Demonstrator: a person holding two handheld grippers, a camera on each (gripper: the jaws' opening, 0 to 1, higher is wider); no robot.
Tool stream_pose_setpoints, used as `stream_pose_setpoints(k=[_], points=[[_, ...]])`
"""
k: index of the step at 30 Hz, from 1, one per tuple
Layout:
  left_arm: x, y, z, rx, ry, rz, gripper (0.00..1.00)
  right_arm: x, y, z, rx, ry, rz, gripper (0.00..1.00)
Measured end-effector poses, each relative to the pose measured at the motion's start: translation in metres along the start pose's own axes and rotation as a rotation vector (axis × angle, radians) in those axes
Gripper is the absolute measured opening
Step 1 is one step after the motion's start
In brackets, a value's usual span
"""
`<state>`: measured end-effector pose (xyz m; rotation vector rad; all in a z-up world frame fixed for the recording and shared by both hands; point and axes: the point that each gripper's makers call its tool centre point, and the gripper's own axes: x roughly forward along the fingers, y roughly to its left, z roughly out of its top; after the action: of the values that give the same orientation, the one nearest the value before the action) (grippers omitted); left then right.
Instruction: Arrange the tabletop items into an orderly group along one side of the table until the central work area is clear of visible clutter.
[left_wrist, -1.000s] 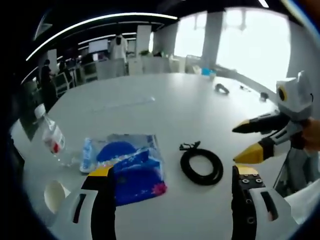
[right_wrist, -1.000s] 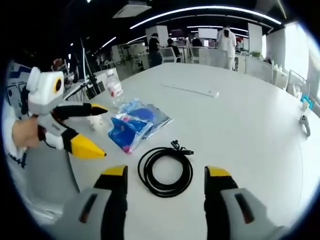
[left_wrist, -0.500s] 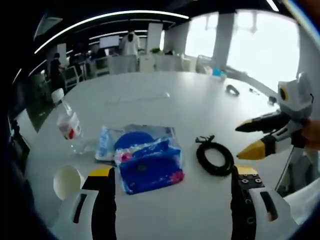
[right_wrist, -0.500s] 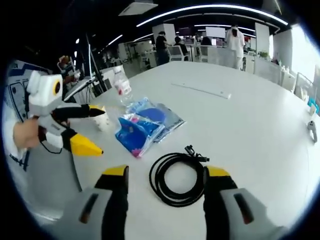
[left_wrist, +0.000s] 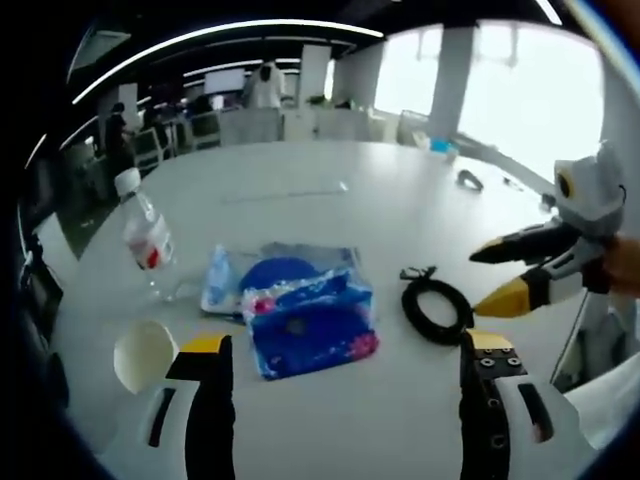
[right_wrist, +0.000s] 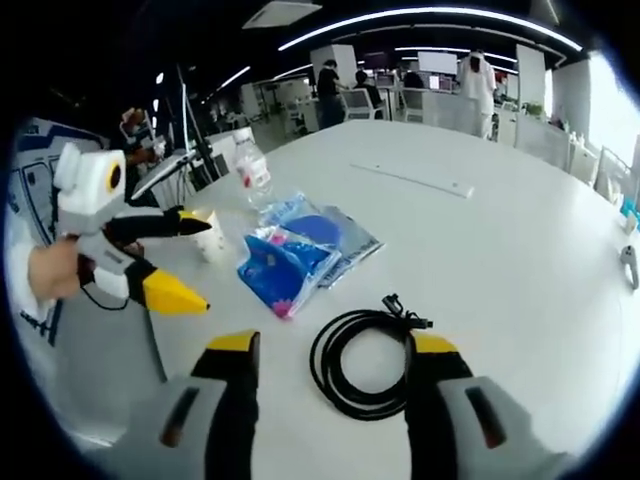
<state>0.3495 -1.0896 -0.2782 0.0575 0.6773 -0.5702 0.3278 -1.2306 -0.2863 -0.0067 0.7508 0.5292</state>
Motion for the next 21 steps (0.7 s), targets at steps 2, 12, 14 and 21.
stream_pose_setpoints(k=[2,12,14,21], points=[[0.002,0.006,-0.002,-0.009,0.007,0.006,0.90,0.002,0.001,0.000,0.003,0.002,0.001,0.56],[0.012,0.035,-0.008,-0.049,0.055,0.026,0.85,0.020,0.011,-0.002,0.023,0.024,-0.004,0.50],[0.016,0.040,-0.009,-0.060,0.065,0.033,0.84,0.025,0.012,0.000,0.017,0.023,-0.014,0.46],[0.027,0.051,-0.010,-0.041,0.084,0.038,0.72,0.040,0.016,0.007,0.047,0.015,-0.004,0.43]])
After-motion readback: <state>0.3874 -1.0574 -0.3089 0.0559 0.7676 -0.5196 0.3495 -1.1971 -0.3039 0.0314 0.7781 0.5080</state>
